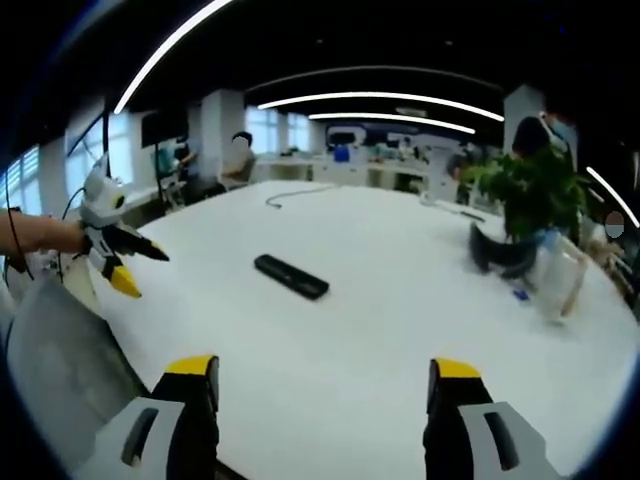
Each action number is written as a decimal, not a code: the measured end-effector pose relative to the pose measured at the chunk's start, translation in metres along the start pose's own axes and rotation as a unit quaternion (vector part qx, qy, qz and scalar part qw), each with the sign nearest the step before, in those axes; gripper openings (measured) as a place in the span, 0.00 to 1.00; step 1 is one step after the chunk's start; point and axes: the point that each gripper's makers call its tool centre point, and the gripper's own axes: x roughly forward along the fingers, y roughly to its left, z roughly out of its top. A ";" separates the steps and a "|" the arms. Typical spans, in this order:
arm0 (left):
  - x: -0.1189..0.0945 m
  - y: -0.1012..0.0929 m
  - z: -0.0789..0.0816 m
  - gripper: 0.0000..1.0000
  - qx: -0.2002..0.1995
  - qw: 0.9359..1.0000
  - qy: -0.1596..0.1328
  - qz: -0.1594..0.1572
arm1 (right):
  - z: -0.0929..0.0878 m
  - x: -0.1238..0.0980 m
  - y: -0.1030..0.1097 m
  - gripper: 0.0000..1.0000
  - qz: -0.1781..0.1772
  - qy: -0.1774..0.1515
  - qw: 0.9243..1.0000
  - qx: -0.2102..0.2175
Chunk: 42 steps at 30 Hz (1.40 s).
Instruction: Press the specified remote control buttons in sequence, fully releasing each button before pressing the next.
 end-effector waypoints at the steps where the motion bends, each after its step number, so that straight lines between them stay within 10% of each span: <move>1: 0.001 0.001 0.000 0.94 -0.001 1.000 0.000 0.001 | 0.000 0.000 0.000 0.85 -0.001 0.001 1.000 0.000; 24: 0.042 -0.002 0.011 0.88 -0.060 0.997 -0.004 -0.043 | -0.005 0.000 -0.002 0.82 0.000 0.009 1.000 0.010; 42: 0.066 0.006 0.013 0.87 0.040 0.997 0.052 -0.036 | -0.008 0.000 -0.001 0.81 0.001 0.016 1.000 0.008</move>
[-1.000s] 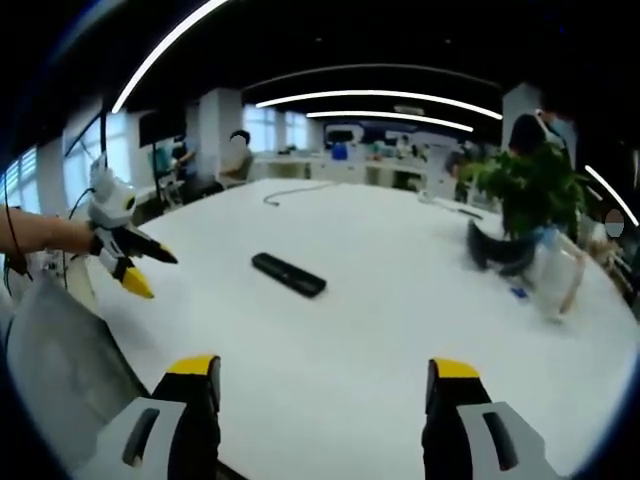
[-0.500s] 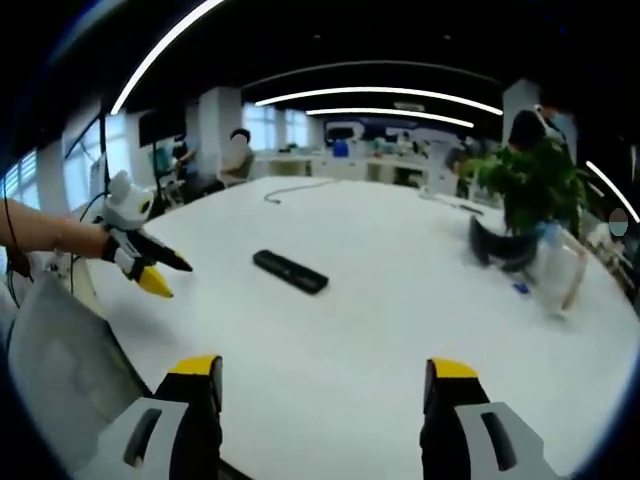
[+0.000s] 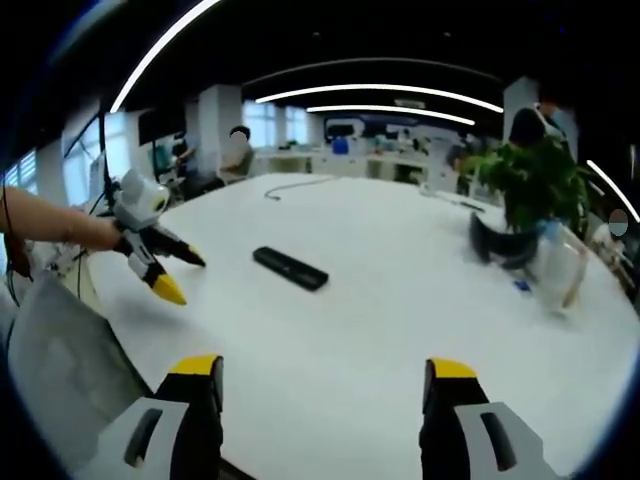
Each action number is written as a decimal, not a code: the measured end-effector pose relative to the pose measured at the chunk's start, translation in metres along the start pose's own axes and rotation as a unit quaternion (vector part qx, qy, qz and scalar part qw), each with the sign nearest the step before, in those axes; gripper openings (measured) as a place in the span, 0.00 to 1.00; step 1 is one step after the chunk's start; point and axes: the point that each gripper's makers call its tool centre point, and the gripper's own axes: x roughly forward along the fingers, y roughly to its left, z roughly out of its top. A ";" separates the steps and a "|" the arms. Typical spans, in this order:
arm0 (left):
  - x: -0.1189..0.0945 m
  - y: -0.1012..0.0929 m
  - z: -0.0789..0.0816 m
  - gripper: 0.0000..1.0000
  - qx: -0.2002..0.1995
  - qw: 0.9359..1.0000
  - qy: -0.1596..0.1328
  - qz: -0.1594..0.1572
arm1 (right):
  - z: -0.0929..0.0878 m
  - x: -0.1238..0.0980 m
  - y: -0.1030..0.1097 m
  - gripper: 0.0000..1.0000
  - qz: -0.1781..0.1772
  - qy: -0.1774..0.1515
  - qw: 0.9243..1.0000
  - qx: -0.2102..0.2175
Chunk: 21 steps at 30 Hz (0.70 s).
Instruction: Press the specified remote control buttons in sequence, fully releasing each button before pressing the next.
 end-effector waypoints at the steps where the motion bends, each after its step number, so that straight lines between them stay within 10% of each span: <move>1: 0.001 0.001 0.001 0.87 0.001 1.000 0.001 0.001 | 0.000 0.000 0.000 0.81 0.000 0.000 1.000 0.000; 21: 0.024 0.021 0.015 0.87 0.127 0.989 0.078 0.000 | -0.001 0.000 0.002 0.79 0.006 0.001 1.000 0.001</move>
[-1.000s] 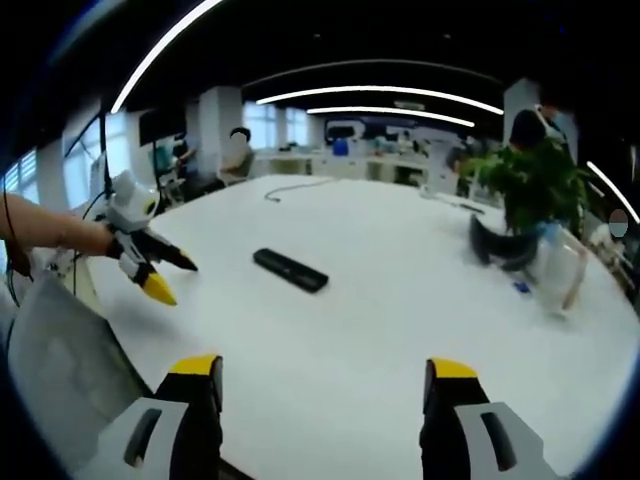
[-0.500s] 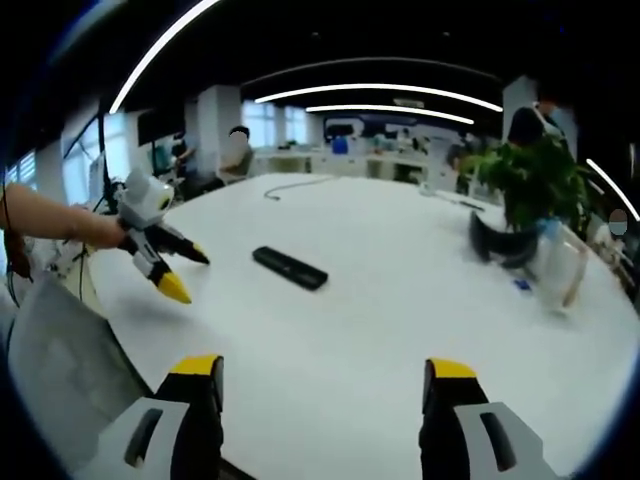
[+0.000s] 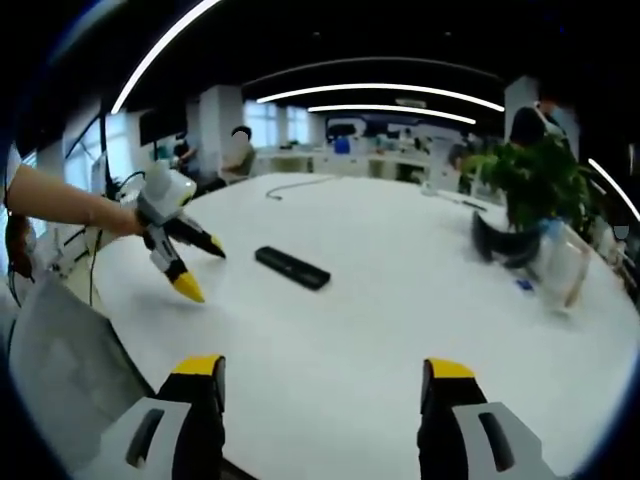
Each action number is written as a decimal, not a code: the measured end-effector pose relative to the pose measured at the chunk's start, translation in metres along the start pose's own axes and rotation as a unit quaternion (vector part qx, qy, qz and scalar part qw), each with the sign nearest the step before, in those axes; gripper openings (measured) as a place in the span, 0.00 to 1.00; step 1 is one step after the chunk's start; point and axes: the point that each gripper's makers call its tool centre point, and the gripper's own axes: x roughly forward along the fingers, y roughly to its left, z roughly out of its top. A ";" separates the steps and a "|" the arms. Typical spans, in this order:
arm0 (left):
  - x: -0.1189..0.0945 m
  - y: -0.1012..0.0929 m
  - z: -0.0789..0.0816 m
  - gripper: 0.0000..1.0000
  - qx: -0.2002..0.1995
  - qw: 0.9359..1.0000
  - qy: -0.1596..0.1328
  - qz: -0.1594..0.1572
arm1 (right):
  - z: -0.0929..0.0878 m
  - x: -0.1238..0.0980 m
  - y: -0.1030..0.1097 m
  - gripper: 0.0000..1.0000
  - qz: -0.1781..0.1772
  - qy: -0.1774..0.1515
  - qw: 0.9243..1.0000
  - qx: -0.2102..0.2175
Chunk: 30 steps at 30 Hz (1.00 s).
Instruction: Press the specified remote control buttons in sequence, fully releasing each button before pressing the next.
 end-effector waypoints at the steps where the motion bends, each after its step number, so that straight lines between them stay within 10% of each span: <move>1: 0.001 0.003 -0.003 0.86 0.021 1.000 0.020 0.004 | 0.000 0.000 0.000 0.79 0.000 0.000 1.000 0.000; 19: 0.017 0.005 0.032 0.77 0.194 0.978 0.066 -0.047 | -0.001 0.000 -0.002 0.77 0.002 0.001 1.000 0.005; 30: 0.023 0.020 0.040 0.57 0.177 0.979 0.077 -0.064 | -0.003 0.002 -0.001 0.75 0.008 0.004 1.000 0.010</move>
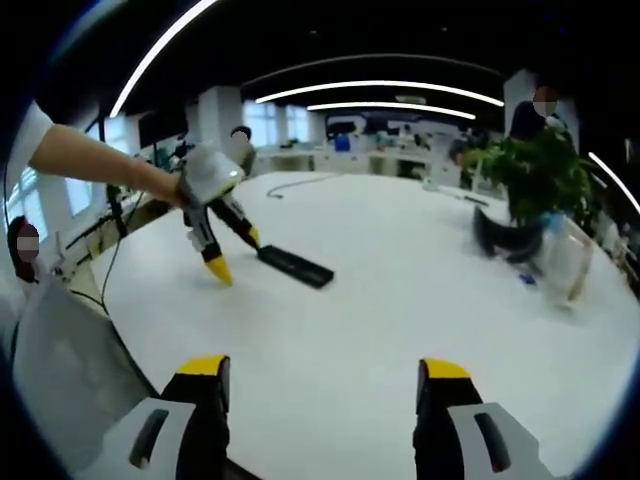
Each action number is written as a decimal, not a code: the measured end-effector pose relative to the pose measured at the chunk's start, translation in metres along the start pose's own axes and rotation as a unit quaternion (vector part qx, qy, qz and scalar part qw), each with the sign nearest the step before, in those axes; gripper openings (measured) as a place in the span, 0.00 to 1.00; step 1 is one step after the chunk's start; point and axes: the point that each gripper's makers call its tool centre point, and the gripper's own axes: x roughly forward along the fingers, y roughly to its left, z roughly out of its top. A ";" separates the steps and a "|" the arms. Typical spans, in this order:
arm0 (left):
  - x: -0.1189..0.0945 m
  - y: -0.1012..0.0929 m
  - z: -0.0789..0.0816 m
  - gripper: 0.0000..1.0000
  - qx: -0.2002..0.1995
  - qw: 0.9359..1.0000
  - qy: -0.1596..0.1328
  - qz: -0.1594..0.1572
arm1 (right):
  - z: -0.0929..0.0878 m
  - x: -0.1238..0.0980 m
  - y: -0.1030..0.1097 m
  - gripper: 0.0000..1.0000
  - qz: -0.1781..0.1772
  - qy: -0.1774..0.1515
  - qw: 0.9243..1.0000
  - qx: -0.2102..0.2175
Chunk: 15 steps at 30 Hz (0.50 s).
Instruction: Press the specified remote control buttons in sequence, fully releasing each button before pressing the next.
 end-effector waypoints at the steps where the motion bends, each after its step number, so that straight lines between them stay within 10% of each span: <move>1: -0.001 0.002 0.002 0.57 0.013 1.000 -0.002 0.004 | 0.000 0.000 0.000 0.75 0.001 0.001 1.000 0.000; 15: 0.011 0.008 0.041 0.43 0.106 0.994 -0.016 0.004 | -0.001 0.001 0.001 0.73 0.007 0.003 1.000 0.000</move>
